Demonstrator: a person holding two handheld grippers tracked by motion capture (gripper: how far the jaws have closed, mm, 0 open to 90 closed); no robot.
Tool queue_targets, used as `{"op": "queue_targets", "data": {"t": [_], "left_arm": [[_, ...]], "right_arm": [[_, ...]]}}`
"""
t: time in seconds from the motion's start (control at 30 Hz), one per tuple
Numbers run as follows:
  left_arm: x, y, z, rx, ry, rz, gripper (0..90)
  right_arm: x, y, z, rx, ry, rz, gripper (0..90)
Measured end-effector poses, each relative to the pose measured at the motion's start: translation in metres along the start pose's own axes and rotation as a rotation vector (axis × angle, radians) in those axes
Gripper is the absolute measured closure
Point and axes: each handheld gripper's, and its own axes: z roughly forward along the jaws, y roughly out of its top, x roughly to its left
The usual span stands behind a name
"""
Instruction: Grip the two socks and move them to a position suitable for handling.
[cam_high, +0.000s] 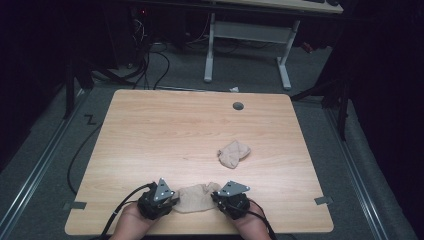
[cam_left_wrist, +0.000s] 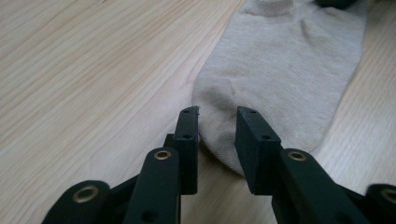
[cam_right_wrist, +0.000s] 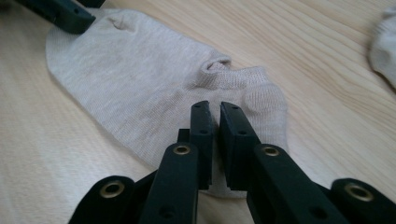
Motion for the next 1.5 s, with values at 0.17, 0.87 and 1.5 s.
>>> {"op": "queue_targets", "data": {"t": [0.17,0.87,1.5], "left_arm": [[0.013,0.002,-0.022,-0.107,0.019,-0.047,61.2],[0.049,-0.015,-0.038,-0.208,0.115,-0.142,59.8],[0.038,-0.008,-0.029,-0.189,0.075,-0.099,58.0]], "right_arm": [[-0.03,0.006,-0.021,-0.105,-0.13,0.049,79.3],[-0.162,0.025,0.024,0.101,-0.386,0.142,88.6],[-0.089,0.005,0.004,0.044,-0.207,0.085,81.6]]}}
